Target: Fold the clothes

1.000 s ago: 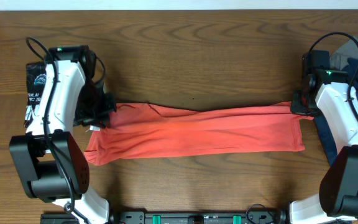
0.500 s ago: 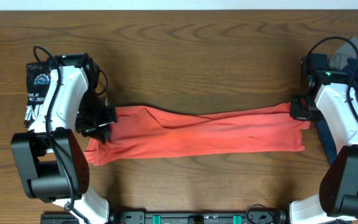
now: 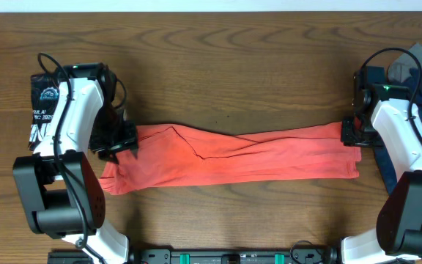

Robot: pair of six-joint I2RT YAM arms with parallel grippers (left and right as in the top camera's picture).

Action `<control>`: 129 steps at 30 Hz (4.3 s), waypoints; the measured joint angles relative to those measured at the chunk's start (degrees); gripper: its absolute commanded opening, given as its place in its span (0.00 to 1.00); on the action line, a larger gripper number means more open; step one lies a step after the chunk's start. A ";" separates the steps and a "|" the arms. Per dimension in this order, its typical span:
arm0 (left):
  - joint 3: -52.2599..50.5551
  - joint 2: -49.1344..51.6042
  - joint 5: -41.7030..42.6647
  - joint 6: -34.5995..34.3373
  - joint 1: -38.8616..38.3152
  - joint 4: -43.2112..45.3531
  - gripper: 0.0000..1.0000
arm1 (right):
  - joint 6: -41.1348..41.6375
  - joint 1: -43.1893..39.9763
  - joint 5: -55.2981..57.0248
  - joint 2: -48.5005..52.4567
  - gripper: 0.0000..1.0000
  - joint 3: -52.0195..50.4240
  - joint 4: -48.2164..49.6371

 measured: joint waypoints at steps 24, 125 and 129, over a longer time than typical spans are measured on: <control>0.00 -7.78 7.69 1.27 -6.40 7.91 0.51 | -7.13 -10.93 -13.88 12.48 0.74 -1.53 0.07; -19.43 -6.75 -4.66 2.99 0.83 27.78 1.00 | 13.09 36.11 -9.27 -0.66 0.99 15.93 -9.51; -21.81 -4.17 -4.57 3.72 1.16 32.13 0.93 | 13.16 36.09 -9.27 -0.66 0.99 15.93 -9.55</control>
